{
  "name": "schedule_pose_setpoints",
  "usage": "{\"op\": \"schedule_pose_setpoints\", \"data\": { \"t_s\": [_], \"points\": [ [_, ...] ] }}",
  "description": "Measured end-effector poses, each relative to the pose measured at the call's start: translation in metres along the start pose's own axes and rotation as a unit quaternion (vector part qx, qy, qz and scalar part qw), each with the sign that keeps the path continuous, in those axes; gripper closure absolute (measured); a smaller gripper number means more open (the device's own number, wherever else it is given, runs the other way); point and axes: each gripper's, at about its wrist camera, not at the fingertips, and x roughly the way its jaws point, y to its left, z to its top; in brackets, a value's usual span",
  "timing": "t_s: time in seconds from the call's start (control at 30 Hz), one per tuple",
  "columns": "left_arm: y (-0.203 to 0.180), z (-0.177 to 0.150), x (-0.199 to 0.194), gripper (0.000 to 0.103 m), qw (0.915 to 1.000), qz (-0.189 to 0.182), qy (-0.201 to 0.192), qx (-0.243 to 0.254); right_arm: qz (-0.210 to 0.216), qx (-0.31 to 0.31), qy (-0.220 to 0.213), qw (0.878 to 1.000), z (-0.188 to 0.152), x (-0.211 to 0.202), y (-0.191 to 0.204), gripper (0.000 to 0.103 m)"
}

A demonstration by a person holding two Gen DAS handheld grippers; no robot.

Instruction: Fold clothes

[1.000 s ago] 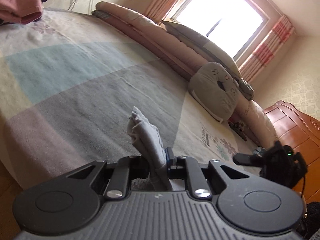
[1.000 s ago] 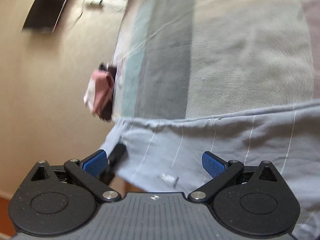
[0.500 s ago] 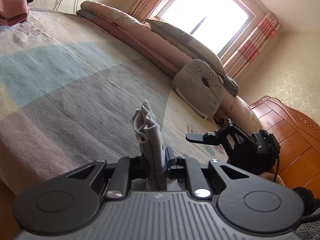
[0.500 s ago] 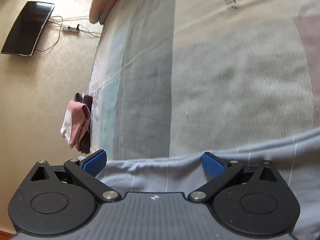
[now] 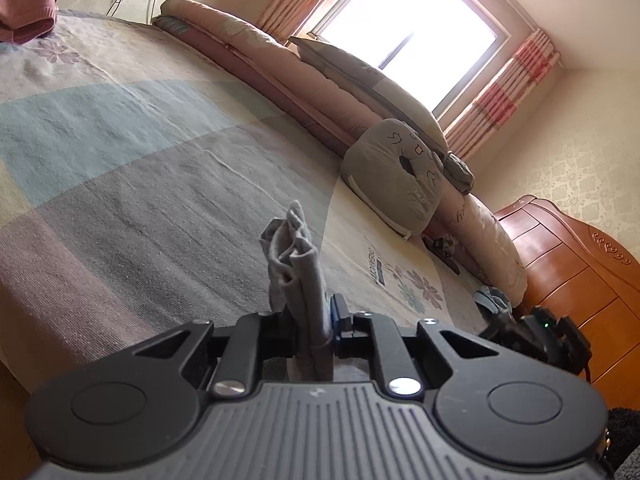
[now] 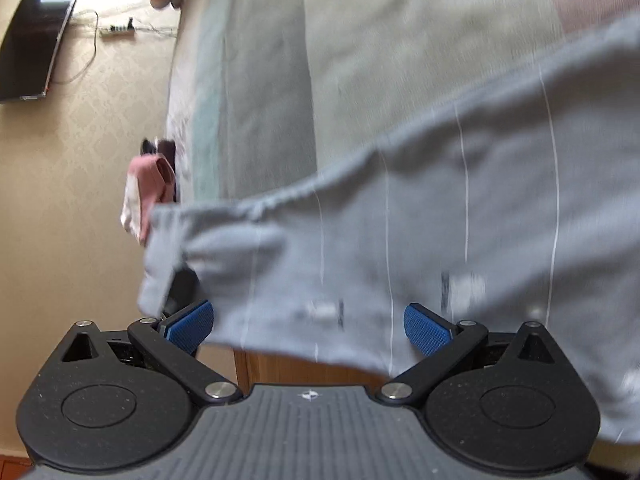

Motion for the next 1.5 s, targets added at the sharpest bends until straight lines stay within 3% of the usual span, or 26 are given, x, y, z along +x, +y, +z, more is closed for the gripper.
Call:
{"op": "schedule_pose_setpoints", "data": {
  "t_s": [0.17, 0.67, 1.17, 1.5],
  "points": [
    [-0.014, -0.001, -0.002, 0.090, 1.0000, -0.002, -0.004, 0.008, -0.003, -0.021, 0.011, 1.000, -0.015, -0.008, 0.007, 0.000],
    [-0.090, -0.011, 0.013, 0.090, 0.9987, -0.015, 0.014, 0.048, 0.036, -0.031, -0.119, 0.992, -0.011, -0.136, -0.037, 0.000],
    [-0.148, -0.045, 0.063, 0.090, 0.9889, -0.042, 0.105, 0.097, 0.028, -0.026, -0.223, 0.974, -0.027, -0.216, -0.078, 0.000],
    [-0.158, -0.075, 0.101, 0.089, 0.9745, -0.041, 0.176, 0.132, 0.004, -0.025, -0.237, 0.971, -0.027, -0.223, -0.089, 0.000]
  ]
}}
